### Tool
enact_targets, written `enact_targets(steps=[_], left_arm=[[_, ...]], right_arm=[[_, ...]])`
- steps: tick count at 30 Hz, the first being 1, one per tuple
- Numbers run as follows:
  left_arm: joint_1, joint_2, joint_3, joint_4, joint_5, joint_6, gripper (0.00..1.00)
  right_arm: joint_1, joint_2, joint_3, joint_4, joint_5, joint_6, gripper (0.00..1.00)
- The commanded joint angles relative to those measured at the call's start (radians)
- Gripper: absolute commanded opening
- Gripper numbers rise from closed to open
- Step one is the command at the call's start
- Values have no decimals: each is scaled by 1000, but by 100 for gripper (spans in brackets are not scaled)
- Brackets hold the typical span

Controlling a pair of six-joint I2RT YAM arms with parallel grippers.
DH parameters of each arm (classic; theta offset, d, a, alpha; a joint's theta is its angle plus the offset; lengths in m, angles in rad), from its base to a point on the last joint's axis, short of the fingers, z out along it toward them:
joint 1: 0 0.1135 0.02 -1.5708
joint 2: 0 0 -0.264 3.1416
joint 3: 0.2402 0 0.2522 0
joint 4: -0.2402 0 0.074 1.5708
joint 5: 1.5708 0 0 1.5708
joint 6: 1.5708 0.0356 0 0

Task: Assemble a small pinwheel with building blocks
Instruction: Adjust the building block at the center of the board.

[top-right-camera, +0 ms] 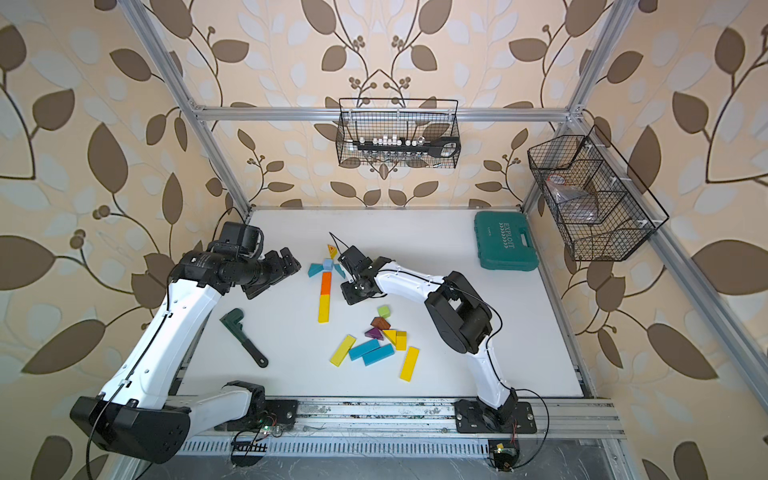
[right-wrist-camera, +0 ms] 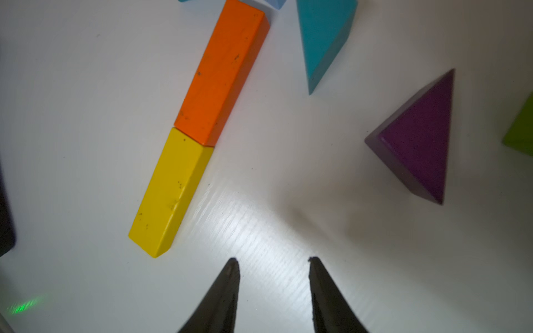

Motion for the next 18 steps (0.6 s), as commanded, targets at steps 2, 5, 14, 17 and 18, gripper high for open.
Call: enact_targets(steps=[2,5,14,17,18], left_arm=[[21,35,-5,-40,-48,97,99],[29,55,-14,-26,-30,113,99],[39,75,-29,-2,-27,140,99],[41,81,-34,0,-27,139,99],[42,82,-37,1,-24,139,99]], right_arm=[[-23,78,106,-76,51,45,41],[-48,111,129,-69,44,48,41],[-90,189,229,-95,44,7,42],[-103,209,266,-122,64,-5,42],[-118,212,272,-123,59,-7,42]])
